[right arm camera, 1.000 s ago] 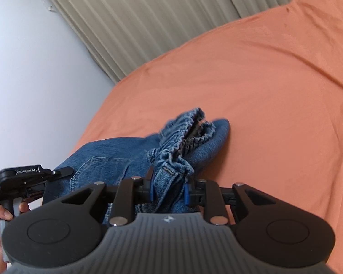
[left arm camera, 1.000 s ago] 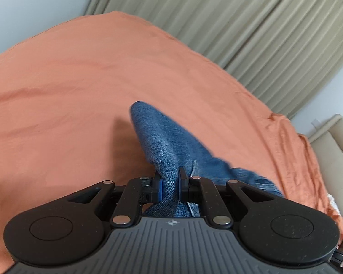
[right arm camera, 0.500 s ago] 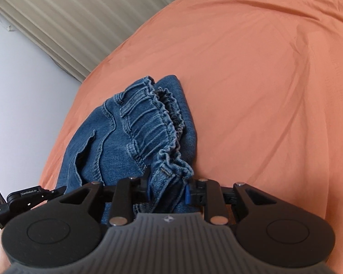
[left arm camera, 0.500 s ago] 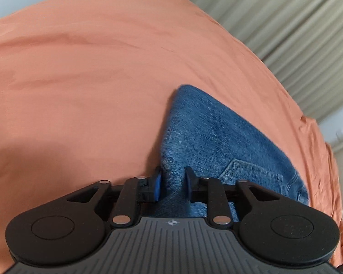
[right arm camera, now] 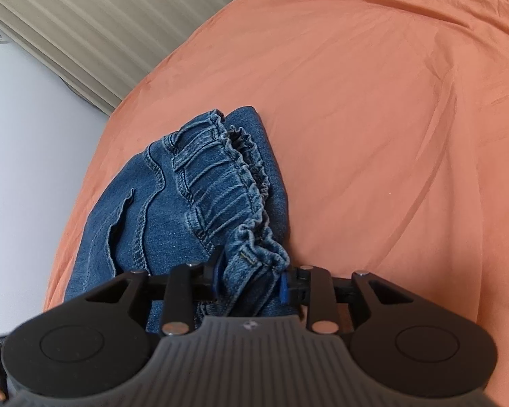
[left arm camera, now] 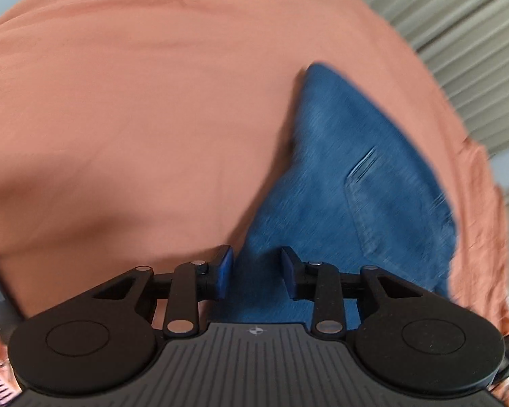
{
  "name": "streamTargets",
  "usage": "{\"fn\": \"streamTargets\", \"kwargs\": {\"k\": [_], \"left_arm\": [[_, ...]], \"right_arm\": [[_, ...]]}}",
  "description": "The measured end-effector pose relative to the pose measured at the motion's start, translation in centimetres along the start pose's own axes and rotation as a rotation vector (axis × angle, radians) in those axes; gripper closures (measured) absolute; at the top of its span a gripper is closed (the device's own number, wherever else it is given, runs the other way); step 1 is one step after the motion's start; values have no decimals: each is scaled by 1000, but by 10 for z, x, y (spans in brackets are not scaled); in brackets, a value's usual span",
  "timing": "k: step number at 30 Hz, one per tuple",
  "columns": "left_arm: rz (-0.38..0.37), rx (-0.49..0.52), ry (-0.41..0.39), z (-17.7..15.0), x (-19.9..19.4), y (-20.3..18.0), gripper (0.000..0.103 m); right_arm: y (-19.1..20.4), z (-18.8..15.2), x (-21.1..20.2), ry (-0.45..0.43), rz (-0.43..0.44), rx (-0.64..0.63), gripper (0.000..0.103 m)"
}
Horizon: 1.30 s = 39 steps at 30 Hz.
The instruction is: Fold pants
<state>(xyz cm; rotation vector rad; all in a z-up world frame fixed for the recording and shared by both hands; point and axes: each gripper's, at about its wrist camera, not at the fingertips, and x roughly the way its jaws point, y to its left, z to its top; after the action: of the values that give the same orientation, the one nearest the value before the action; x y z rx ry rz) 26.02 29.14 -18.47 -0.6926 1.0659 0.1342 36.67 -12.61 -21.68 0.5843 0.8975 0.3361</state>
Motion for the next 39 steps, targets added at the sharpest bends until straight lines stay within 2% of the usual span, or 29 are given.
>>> {"fn": "streamTargets", "kwargs": {"k": [2,5,9,12,18,23,28,30,32,34,36,39], "left_arm": [[36,22,15,-3,3,1,64],[63,-5,26,-6,-3,0,64],[122,-2,2,-11,-22,-13,63],[117,75,-74,-23,-44,-30,64],[93,257,-295,-64,-90,-84,55],[86,471,-474,-107,-125,-140,51],[129,600,-600,-147,-150,-179,47],[178,633,-642,-162,-156,-190,46],[195,636,-678,-176,-161,-194,40],[181,636,-685,-186,-165,-195,25],[191,631,-694,-196,-165,-195,16],[213,604,-688,-206,-160,-191,14]], "right_arm": [[2,1,0,7,-10,-4,76],[6,5,1,27,-35,-4,72],[14,12,-3,33,-46,-35,64],[28,15,-18,4,-72,-125,50],[60,15,-71,-93,-71,-286,44],[99,-5,-138,-235,-1,-478,34],[121,-29,-203,-308,52,-570,29],[122,-41,-226,-336,49,-592,23],[121,-53,-241,-356,29,-606,22],[118,-64,-250,-368,0,-612,22],[113,-74,-256,-377,-32,-607,22],[103,-91,-256,-371,-58,-590,22]]}}
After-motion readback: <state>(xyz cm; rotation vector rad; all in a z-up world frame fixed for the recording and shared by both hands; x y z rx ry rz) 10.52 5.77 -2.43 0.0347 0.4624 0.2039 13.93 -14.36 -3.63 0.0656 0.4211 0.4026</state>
